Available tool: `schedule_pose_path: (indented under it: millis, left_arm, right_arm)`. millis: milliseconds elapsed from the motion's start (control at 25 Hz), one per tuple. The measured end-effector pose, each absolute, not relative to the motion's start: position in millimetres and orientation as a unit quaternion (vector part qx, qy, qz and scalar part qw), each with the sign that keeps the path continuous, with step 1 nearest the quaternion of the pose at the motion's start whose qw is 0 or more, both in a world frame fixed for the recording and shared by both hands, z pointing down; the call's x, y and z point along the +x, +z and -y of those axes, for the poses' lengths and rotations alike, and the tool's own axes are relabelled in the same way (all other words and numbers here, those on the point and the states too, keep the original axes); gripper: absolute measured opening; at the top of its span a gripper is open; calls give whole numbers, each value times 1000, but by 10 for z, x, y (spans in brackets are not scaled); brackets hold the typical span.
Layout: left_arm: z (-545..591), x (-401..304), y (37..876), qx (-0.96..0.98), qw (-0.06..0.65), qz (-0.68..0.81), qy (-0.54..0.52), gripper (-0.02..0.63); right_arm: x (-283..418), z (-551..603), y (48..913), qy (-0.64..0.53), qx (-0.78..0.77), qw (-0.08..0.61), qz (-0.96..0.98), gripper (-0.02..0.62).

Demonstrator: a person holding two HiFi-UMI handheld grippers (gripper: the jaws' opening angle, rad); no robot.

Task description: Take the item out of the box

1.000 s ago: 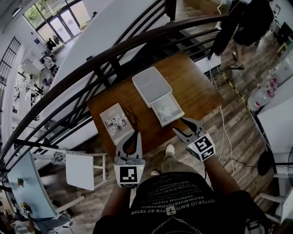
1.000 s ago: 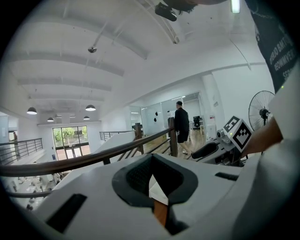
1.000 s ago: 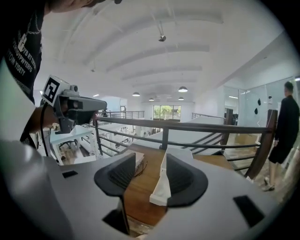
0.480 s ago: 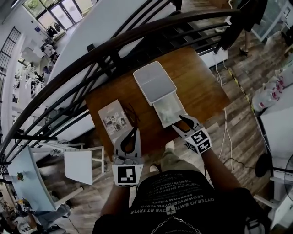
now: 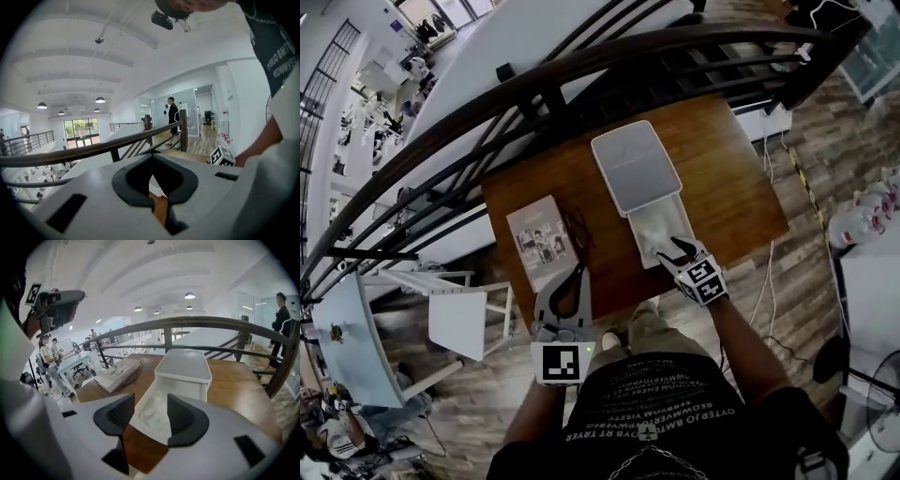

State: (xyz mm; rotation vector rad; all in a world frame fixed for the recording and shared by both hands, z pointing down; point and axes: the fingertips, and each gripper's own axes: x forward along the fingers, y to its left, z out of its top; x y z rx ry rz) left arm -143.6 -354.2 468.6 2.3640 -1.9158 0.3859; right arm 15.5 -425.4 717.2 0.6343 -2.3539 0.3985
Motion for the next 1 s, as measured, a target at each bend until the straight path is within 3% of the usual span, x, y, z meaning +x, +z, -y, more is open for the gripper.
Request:
schedule_pose_path:
  millis: [400,760,840,1000]
  left_arm:
    - [3686,-1468,4835,762,38,629,151,5]
    - [3654,-1548,4885,754,48,637,155,5]
    - [3622,-1544,4886,755,46,635,160,5]
    - [3536,-1572,4847,758,39,630,166,5]
  right_arm:
    - [-42,4504,7823,155,203,404,878,231]
    - [-94,4464,8231,163,161,535,813,222]
    - [-88,4453,8286,158,159,547,807,206]
    - [-59,4482,8283,123,168,556,804,109]
